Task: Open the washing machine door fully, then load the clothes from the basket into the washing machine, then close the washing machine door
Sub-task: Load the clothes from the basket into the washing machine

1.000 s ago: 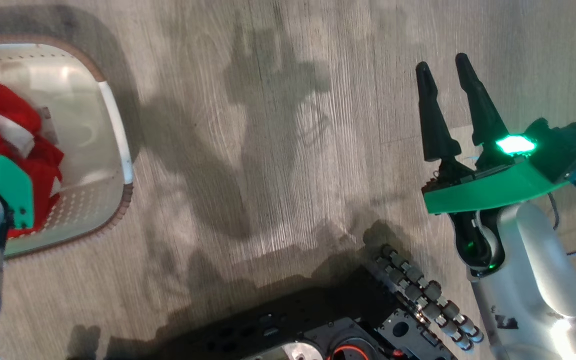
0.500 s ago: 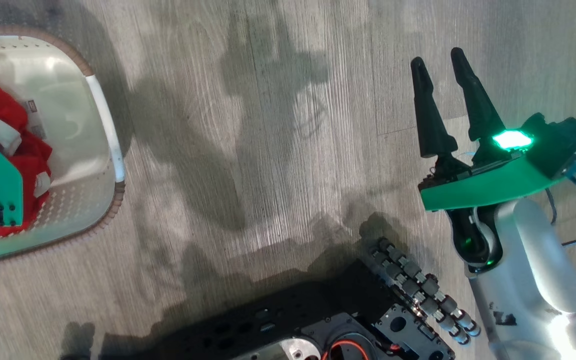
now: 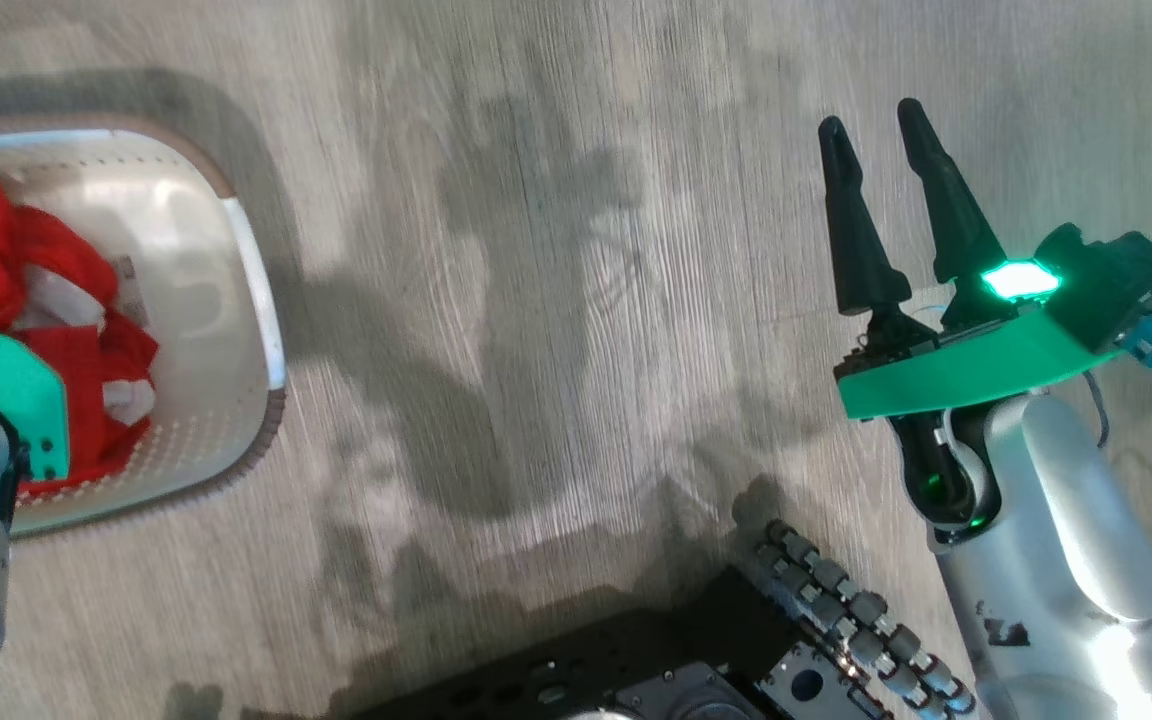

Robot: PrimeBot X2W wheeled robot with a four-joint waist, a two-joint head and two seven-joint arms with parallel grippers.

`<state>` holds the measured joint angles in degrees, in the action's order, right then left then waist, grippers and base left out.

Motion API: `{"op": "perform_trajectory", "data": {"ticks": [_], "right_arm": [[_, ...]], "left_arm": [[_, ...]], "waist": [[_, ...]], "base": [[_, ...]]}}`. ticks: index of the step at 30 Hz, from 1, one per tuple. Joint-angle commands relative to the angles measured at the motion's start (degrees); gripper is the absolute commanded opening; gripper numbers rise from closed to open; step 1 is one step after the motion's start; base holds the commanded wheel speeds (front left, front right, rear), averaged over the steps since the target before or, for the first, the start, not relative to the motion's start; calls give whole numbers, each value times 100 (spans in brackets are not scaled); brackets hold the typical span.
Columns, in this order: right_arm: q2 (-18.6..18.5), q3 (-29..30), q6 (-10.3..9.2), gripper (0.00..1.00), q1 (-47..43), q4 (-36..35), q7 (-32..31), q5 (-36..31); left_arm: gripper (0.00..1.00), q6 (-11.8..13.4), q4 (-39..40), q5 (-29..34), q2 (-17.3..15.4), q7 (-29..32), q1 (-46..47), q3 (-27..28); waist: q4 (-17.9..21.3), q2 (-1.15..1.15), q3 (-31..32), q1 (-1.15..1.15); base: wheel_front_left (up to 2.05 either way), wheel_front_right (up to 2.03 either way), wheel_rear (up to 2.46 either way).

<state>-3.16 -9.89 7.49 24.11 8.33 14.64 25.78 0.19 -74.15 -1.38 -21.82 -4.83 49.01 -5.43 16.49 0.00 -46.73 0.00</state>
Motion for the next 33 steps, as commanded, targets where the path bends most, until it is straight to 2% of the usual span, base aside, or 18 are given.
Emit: {"op": "perform_trajectory", "data": {"ticks": [1,10,15,19,33], "right_arm": [[28,-106,0,100,-162,-104,36,-25],[28,-140,0,100,-216,69,36,-93],[28,-120,0,100,-282,169,36,-155],[28,-108,0,100,-321,216,36,-193],[28,-59,0,100,-555,429,36,-360]], "left_arm": [[0,47,21,-62,-203,-179,-222,125],[0,148,32,-197,-117,-842,-590,127],[0,180,300,-141,-67,-1002,-749,1],[0,237,861,-144,-40,-1013,-908,-20],[0,548,3789,-127,56,-1016,-2107,55]], "waist": [[-46,0,248,0],[-126,0,1067,0],[-224,0,1497,0],[-302,0,1737,0],[-651,0,2629,0]], "base": [[0,0,0],[0,0,0],[0,0,0],[0,0,0],[0,0,0]]}}
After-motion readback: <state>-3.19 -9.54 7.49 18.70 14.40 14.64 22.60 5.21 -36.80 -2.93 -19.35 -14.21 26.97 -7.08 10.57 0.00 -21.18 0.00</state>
